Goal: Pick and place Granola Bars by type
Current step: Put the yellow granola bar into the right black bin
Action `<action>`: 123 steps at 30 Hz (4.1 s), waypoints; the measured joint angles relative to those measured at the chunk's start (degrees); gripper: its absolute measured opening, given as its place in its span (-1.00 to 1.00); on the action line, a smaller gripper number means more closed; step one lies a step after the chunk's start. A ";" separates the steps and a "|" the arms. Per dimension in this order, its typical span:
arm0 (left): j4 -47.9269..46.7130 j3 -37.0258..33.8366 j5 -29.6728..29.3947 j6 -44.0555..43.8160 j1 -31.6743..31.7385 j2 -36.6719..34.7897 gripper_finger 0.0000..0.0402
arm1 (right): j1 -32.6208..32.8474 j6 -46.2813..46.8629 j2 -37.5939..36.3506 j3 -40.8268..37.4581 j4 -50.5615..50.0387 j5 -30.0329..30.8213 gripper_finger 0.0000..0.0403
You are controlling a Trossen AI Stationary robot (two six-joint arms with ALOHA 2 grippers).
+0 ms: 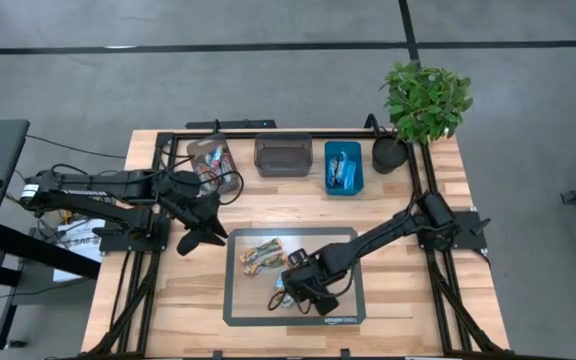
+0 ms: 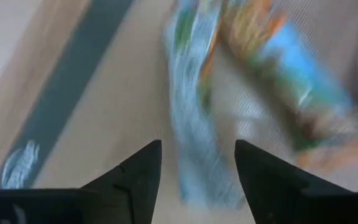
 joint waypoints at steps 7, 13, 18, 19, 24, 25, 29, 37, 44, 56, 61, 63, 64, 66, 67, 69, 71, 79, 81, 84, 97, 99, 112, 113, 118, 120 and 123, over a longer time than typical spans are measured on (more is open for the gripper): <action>-0.35 0.00 -0.39 -0.30 0.02 -0.07 -0.43 | -0.31 0.41 3.26 0.59 1.62 -1.63 -0.12; -0.34 0.02 -0.48 -0.32 0.00 -0.13 -0.43 | -1.22 2.47 3.56 0.47 -0.48 -1.34 -0.45; 0.12 0.02 -0.82 -0.32 0.00 -0.13 -0.43 | -2.05 3.76 2.67 0.36 -1.17 -1.21 -0.81; 0.03 0.02 -0.88 -0.32 0.00 -0.13 -0.43 | -2.27 3.76 2.24 0.36 -1.14 -1.20 -0.86; 0.68 0.02 -2.40 -0.32 0.00 -0.13 -0.43 | -4.07 6.70 -1.63 0.36 0.24 -1.27 -0.85; 1.18 0.02 -2.69 -0.32 0.00 -0.13 -0.43 | -4.73 7.72 -2.77 0.36 0.10 -1.23 -0.81; 3.91 0.02 -6.00 -0.34 0.00 -0.13 -0.43 | -8.68 13.25 -7.52 0.38 2.62 0.98 -0.73; 8.87 0.02 -20.85 -0.75 0.02 -0.13 -0.43 | -20.64 15.67 -14.56 0.40 5.11 10.48 -0.83; 12.94 0.02 -39.21 -2.31 0.02 -0.15 -0.43 | -32.21 18.54 -15.49 0.40 5.68 15.14 -0.83; 12.35 0.02 -49.46 -5.53 0.02 -0.15 -0.43 | -44.25 21.24 -13.40 0.37 5.71 9.81 -0.79; 9.54 0.02 -49.52 -8.32 0.04 -0.15 -0.43 | -45.79 17.89 -13.49 0.40 6.62 10.58 -0.71; 9.17 0.02 -49.52 -8.86 0.04 -0.15 -0.43 | -46.45 16.86 -13.47 0.38 7.20 10.90 -0.63; 8.91 0.02 -49.53 -8.89 0.04 -0.15 -0.43 | -46.80 16.76 -13.47 0.38 7.65 10.90 -0.59; 8.65 0.02 -49.54 -9.03 0.04 -0.15 -0.43 | -47.49 16.72 -13.49 0.40 7.68 10.90 -0.49; 8.61 0.02 -49.55 -9.33 0.02 -0.15 -0.43 | -47.76 16.72 -13.49 0.38 7.35 10.90 -0.43; 8.58 0.02 -49.61 -9.90 0.03 -0.15 -0.43 | -48.06 16.72 -13.49 0.38 7.33 10.92 -0.30; 8.56 0.02 -49.58 -9.98 0.02 -0.15 -0.43 | -48.19 16.72 -13.49 0.38 7.65 10.93 -0.18; 8.55 0.02 -46.20 -10.04 0.03 -0.15 -0.43 | -46.08 14.00 -13.49 2.49 6.94 6.13 0.14; 8.56 0.02 -44.53 -10.00 0.04 -0.15 -0.43 | -44.23 12.57 -13.49 3.79 6.12 4.98 0.16; 8.54 0.02 -40.85 -9.70 0.02 -0.15 -0.43 | -40.56 9.07 -13.49 6.46 2.92 4.61 0.16; 8.10 0.02 -23.44 -7.90 0.02 -0.15 -0.43 | -24.42 -8.74 -13.49 9.50 -15.72 -9.99 0.08; 6.82 0.02 -21.01 -7.86 0.02 -0.15 -0.43 | -22.13 -11.71 -13.49 9.50 -16.71 -9.95 0.06; -0.33 0.02 -12.38 -8.01 -2.13 -0.13 -0.43 | -12.65 -11.38 -5.60 9.61 -12.74 -8.25 -0.08; -0.54 0.02 -12.52 -7.99 -2.37 -0.11 -0.43 | -12.16 -11.02 -4.21 10.46 -9.76 -8.40 -0.09; -2.45 -0.08 -12.52 -7.99 -3.27 0.05 -0.43 | -10.51 -10.78 -0.45 11.09 -7.16 -8.22 -0.12; -1.90 0.03 -12.37 -8.00 -3.64 0.47 -0.43 | -10.04 -10.24 0.88 10.52 -9.51 -8.33 -0.13; -3.28 -0.07 -12.35 -8.01 -4.09 0.41 -0.43 | -9.45 -9.41 2.95 10.87 -7.93 -8.43 -0.13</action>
